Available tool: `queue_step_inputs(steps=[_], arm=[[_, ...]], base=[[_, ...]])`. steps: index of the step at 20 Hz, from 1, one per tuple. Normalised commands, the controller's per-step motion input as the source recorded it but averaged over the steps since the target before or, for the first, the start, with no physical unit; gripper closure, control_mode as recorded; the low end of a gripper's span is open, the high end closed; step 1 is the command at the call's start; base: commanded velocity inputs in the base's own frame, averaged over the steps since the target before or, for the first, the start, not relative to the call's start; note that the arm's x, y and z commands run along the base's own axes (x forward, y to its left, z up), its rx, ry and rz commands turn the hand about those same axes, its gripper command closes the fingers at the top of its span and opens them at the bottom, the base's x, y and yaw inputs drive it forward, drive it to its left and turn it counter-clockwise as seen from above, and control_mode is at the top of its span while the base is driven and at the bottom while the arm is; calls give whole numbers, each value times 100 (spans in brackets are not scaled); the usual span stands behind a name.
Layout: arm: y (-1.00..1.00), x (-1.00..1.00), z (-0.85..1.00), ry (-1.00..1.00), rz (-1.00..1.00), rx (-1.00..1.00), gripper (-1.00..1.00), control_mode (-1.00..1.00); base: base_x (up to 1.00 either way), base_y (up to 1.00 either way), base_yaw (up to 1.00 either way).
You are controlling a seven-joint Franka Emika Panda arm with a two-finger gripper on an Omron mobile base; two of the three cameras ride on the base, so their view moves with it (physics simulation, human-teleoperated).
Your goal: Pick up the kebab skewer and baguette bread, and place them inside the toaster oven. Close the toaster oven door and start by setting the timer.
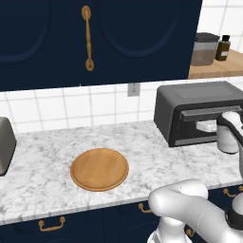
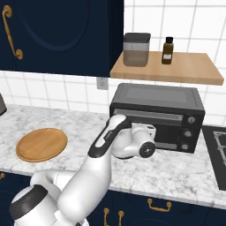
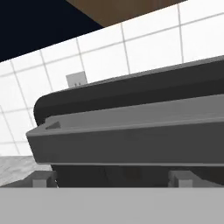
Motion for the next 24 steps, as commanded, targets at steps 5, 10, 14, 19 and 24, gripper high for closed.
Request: queue_step_inputs(steps=[5,10,14,19,24], arm=[[0,-3,37,-10,0,0,-100,-100],[-12,-26,34,-2,-1,0,-100,-100],[-24,-50,9,0,-2,-1,-100,-100],[-12,-54,0,0,-3,-6,-100,-100],[-21,-58,0,0,-1,-2,-100,-100]], base=[[0,0,0],[0,0,0],[0,0,0],[0,0,0],[0,0,0]])
